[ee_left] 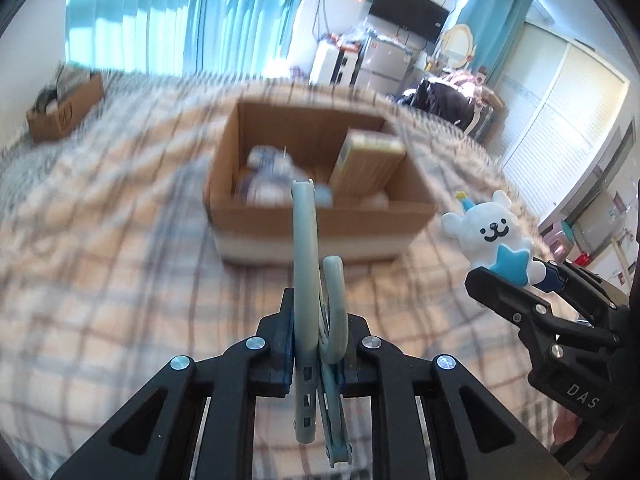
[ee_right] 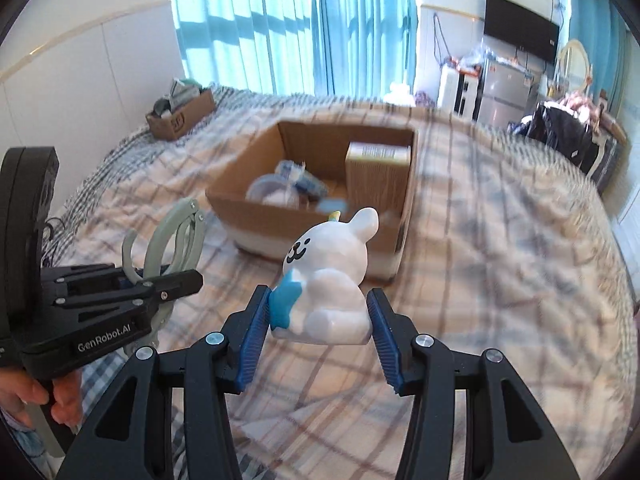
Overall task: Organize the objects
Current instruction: 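Carry the hanger and cat toy into the box and open both tools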
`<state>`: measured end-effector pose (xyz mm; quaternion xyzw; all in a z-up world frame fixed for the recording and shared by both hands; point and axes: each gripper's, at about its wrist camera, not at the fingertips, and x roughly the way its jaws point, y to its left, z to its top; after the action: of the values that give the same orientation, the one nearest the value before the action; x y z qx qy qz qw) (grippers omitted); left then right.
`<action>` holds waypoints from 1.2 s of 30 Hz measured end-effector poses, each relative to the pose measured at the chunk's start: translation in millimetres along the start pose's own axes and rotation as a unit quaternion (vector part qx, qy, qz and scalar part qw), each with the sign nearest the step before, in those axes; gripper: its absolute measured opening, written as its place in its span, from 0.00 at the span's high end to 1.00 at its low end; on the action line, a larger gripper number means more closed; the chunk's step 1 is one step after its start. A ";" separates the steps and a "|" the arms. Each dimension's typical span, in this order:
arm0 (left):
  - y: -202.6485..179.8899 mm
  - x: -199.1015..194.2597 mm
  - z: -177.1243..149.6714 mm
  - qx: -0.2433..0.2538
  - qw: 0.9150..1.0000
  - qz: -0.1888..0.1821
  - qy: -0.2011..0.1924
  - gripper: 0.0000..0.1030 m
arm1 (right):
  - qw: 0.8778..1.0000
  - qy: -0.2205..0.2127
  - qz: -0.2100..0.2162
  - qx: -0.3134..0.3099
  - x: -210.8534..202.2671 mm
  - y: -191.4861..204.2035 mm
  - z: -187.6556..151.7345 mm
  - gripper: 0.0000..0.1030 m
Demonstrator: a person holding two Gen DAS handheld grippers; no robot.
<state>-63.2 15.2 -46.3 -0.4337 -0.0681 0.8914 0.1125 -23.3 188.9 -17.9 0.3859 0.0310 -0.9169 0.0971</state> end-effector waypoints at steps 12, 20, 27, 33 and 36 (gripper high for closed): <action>-16.9 37.7 110.8 0.052 0.998 0.003 -0.038 0.86 | 0.999 -0.032 -0.009 -0.015 32.3 -20.5 89.9 0.53; -3.2 101.6 118.7 0.044 0.999 -0.003 -0.002 0.86 | 1.000 0.001 -0.001 0.004 94.8 -46.0 93.8 0.53; 2.3 123.5 115.1 0.048 0.999 -0.006 0.012 0.86 | 1.000 -0.003 0.012 0.023 109.5 -56.7 89.2 0.53; -4.2 113.8 114.4 0.059 0.998 0.005 0.013 0.69 | 0.999 -0.021 0.000 0.042 93.4 -62.2 90.1 0.36; -8.1 96.8 115.9 0.064 0.998 0.028 -0.003 0.34 | 0.998 -0.029 -0.008 0.049 77.8 -65.4 92.1 0.36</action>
<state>-211.3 45.4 -46.7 -0.4247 0.0003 0.8980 0.1151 -154.3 228.8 -10.1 0.3628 -0.0139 -0.9290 0.0714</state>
